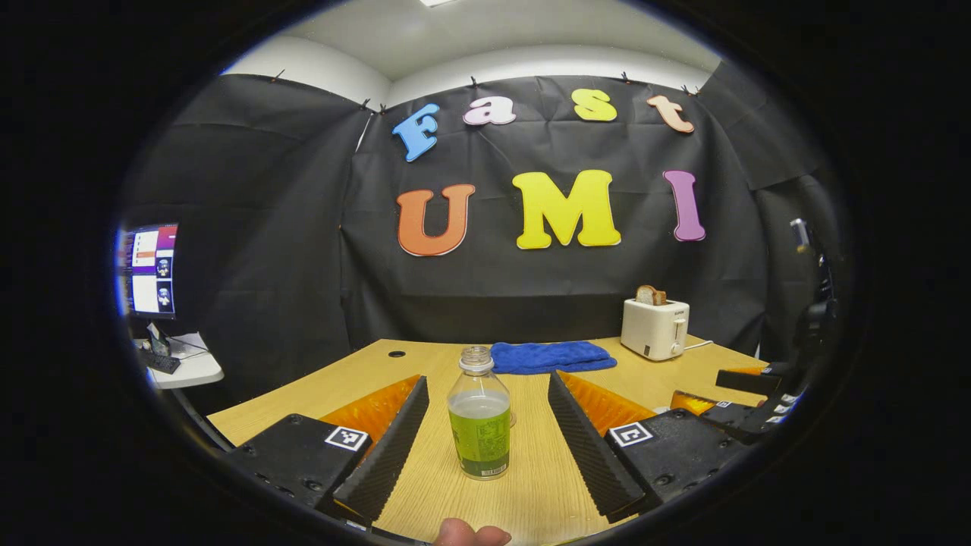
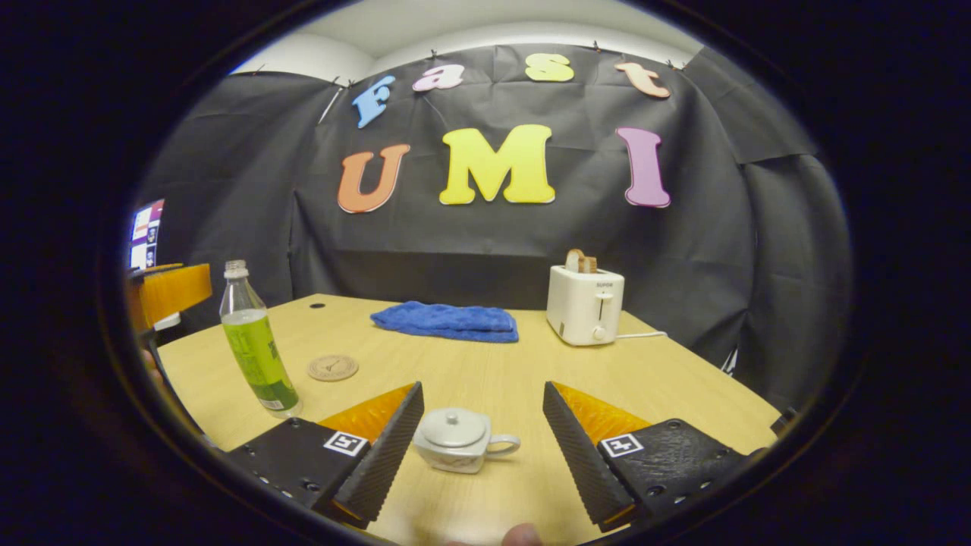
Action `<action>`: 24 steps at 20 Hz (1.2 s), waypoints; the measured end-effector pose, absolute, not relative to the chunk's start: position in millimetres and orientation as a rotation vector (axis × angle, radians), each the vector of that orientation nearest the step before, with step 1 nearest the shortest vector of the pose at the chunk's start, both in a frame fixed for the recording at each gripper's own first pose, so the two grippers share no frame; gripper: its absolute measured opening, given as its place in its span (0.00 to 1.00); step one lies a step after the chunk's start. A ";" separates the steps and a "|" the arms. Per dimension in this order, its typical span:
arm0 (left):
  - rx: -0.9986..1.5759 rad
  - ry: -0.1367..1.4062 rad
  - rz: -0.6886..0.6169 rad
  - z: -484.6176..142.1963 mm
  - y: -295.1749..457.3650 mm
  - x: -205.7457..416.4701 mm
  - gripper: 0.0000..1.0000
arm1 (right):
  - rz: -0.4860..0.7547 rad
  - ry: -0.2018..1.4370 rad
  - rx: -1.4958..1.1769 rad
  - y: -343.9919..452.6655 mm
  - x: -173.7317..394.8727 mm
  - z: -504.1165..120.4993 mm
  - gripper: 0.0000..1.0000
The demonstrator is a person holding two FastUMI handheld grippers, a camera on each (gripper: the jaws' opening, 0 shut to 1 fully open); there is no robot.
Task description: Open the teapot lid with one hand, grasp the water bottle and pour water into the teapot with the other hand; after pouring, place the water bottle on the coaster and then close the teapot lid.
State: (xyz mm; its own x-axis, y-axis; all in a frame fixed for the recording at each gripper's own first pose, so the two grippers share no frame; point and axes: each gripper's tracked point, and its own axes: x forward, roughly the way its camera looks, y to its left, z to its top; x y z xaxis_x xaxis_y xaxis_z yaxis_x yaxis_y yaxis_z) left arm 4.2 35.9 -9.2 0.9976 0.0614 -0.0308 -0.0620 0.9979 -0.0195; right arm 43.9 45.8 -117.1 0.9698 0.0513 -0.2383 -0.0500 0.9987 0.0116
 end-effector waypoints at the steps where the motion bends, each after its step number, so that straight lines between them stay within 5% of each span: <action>1: -0.019 0.029 0.064 -8.4 36.8 3.3 0.99 | 0.053 0.252 0.007 47.5 45.6 -121.3 0.95; 5: -0.018 0.029 0.068 -8.1 39.6 3.0 0.99 | 0.060 0.280 -0.016 55.0 54.3 -133.2 0.95; 8: -0.019 0.030 0.072 -8.5 42.6 3.7 0.99 | 0.068 0.303 -0.014 60.5 58.8 -139.2 0.86; 11: -0.019 0.031 0.076 -8.7 45.3 3.6 0.99 | 0.073 0.304 -0.019 66.9 61.7 -139.0 0.67; 15: -0.021 0.036 0.082 -9.7 48.0 3.3 0.99 | 0.088 0.316 -0.021 73.5 61.8 -141.2 0.55; 17: -0.024 0.033 0.080 -8.7 48.1 2.7 0.99 | 0.088 0.314 -0.016 75.2 61.7 -142.2 0.27; 18: -0.023 0.034 0.079 -8.7 47.8 2.9 0.99 | 0.104 0.308 -0.016 77.5 61.9 -142.0 0.27; 20: -0.024 0.036 0.079 -10.0 48.1 2.3 0.99 | 0.068 0.313 -0.007 67.7 60.6 -139.4 0.09; 24: -0.027 0.040 0.079 -11.1 47.6 3.3 0.99 | 0.093 0.311 0.005 69.2 65.6 -142.3 0.03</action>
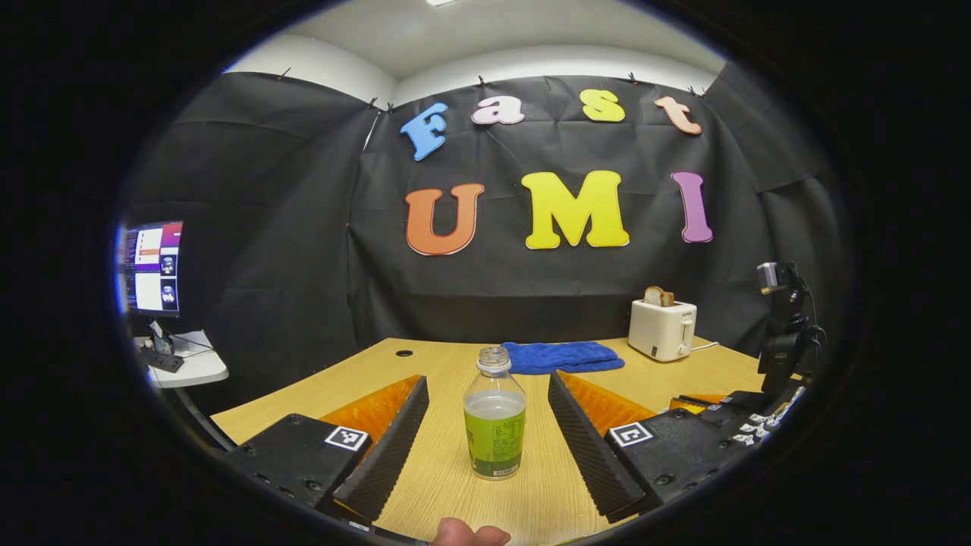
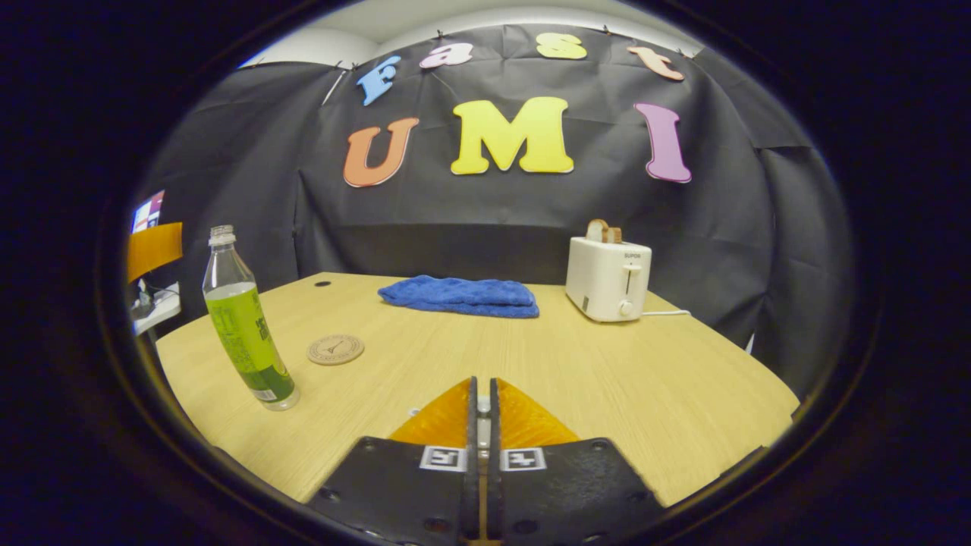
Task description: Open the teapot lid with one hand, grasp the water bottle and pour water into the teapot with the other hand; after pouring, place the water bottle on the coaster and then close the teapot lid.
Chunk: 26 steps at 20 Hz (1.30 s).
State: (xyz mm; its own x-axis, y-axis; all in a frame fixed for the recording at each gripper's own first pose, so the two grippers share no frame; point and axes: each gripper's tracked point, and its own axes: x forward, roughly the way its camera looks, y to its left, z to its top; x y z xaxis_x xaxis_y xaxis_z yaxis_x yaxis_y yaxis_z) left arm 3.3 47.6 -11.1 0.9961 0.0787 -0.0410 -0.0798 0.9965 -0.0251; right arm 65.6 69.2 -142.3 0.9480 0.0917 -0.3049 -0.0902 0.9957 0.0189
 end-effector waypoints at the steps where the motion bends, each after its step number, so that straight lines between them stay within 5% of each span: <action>1: -0.024 0.041 0.079 -11.6 48.2 3.7 0.99 | 0.095 0.307 -0.001 69.7 64.8 -142.2 0.00; 26: -0.036 0.268 0.026 -112.0 43.3 49.1 1.00 | 0.131 0.215 -0.026 33.9 47.7 -72.9 0.00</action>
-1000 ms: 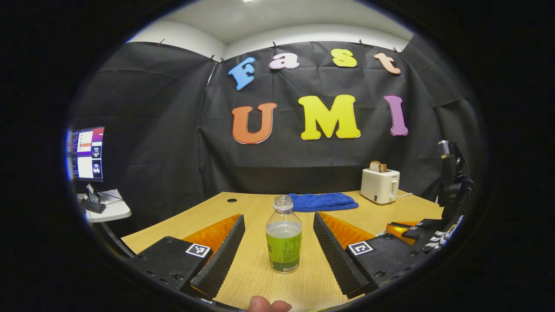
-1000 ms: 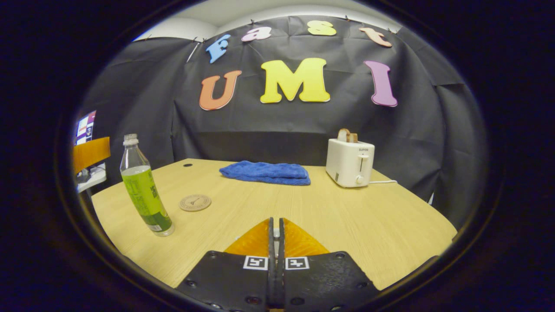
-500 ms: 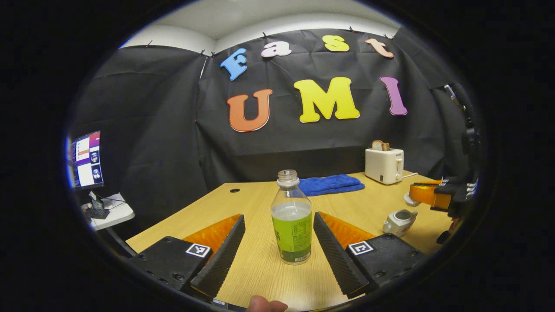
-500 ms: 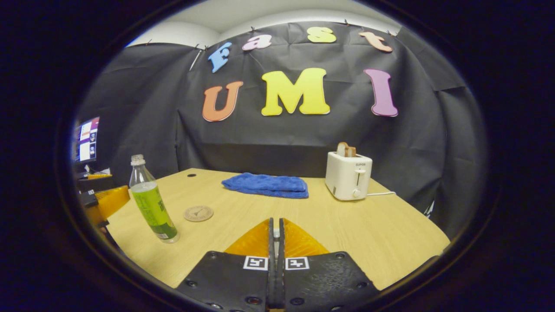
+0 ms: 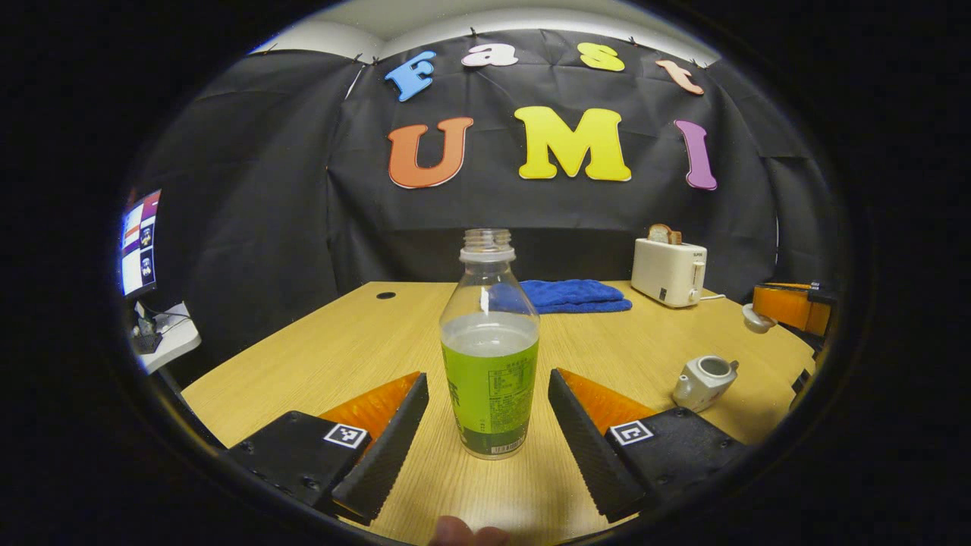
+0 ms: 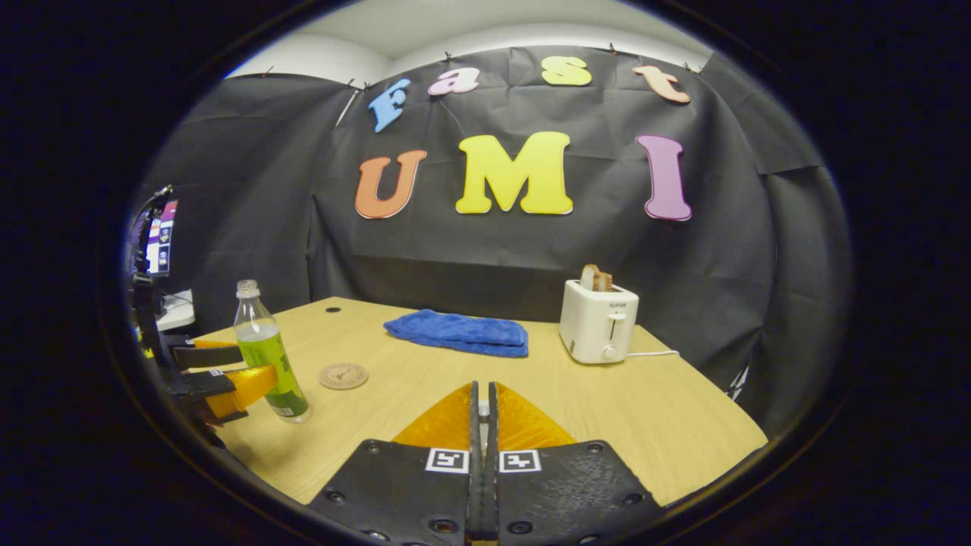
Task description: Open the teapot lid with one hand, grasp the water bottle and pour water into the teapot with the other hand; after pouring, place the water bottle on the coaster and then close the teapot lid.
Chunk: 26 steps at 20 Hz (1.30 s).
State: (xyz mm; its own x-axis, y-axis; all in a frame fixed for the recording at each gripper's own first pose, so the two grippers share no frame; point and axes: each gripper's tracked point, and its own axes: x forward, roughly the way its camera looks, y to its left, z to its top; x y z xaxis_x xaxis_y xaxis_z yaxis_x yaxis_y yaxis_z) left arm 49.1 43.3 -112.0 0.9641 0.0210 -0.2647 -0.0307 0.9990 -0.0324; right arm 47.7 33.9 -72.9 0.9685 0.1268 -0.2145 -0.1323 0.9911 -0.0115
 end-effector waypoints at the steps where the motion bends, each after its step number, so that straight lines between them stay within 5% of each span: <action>1: -0.038 0.279 0.027 -117.0 43.2 51.5 1.00 | 0.128 0.217 -0.025 31.9 47.9 -74.4 0.00; 6: -0.065 0.329 0.028 -133.1 43.3 58.0 0.99 | 0.115 0.231 -0.028 22.3 49.2 -77.4 0.00; 10: -0.068 0.345 0.026 -139.3 40.9 59.0 0.84 | 0.115 0.235 -0.030 17.1 48.8 -78.9 0.00; 16: -0.012 0.368 0.011 -139.4 38.5 60.6 0.78 | 0.121 0.250 -0.034 8.0 48.1 -83.3 0.00; 26: 0.539 0.361 0.048 -94.1 58.4 55.4 0.74 | 0.130 0.252 -0.034 -25.4 48.6 -84.7 0.00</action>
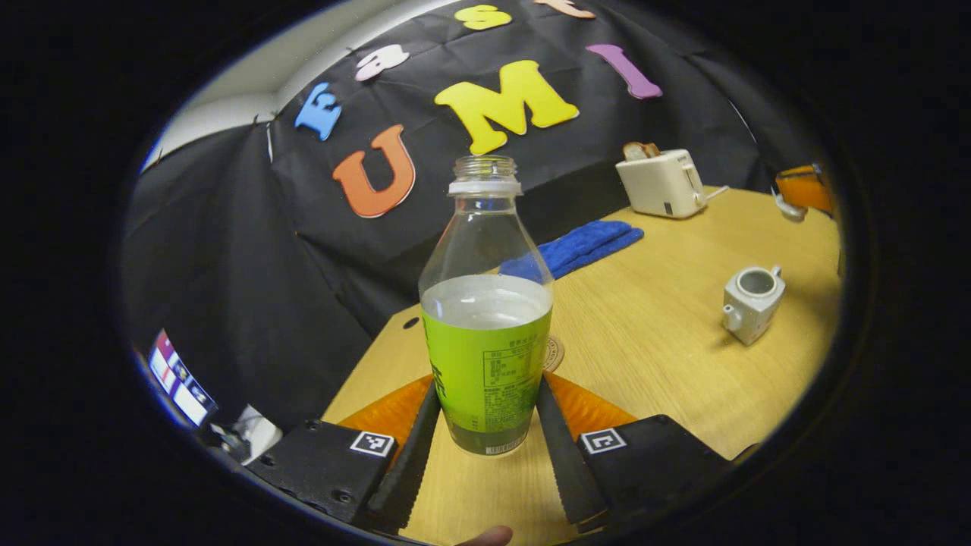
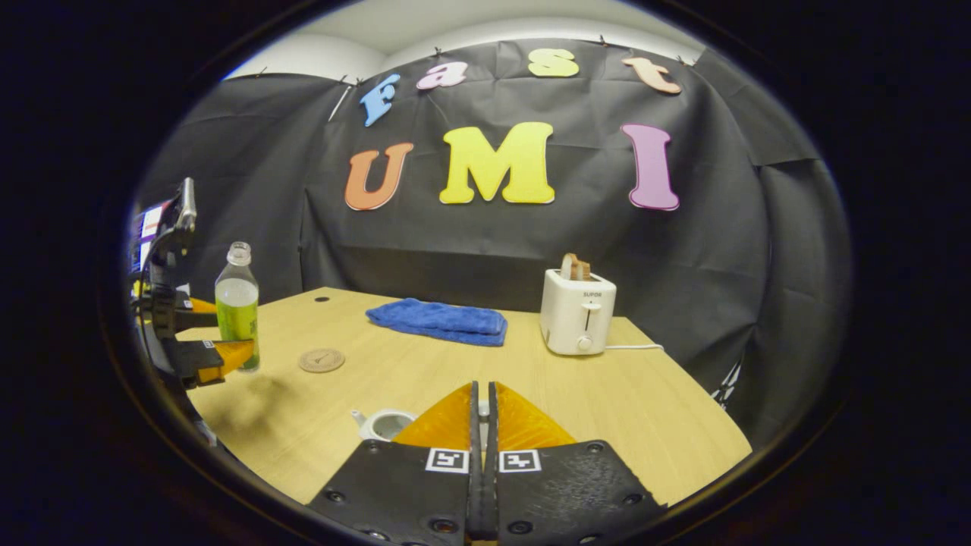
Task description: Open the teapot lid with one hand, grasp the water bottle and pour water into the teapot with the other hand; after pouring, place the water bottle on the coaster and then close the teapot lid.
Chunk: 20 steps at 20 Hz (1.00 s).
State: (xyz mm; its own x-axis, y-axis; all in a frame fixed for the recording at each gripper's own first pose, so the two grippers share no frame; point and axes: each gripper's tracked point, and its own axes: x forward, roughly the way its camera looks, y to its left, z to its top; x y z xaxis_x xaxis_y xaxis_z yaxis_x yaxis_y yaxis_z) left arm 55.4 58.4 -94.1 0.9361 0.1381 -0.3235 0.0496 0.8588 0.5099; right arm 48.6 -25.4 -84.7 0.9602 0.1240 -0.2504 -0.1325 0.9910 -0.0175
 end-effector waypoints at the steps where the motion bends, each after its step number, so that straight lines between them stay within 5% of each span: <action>1: 0.617 0.368 0.056 -91.9 58.7 54.4 0.74 | 0.129 0.254 -0.034 -28.8 49.9 -85.4 0.00; 20: 1.478 0.383 -0.073 -78.9 -9.2 76.1 0.71 | 0.137 0.278 -0.007 -87.6 44.3 -108.8 0.00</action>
State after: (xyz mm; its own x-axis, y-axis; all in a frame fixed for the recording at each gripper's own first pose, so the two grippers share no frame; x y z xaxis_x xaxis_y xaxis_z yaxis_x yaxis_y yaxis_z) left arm 76.1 -9.2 -78.9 0.9376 0.1844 -0.2948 0.2799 0.1026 0.9545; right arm 44.3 -87.6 -108.8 0.9523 0.1341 -0.2741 -0.1360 0.9906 0.0124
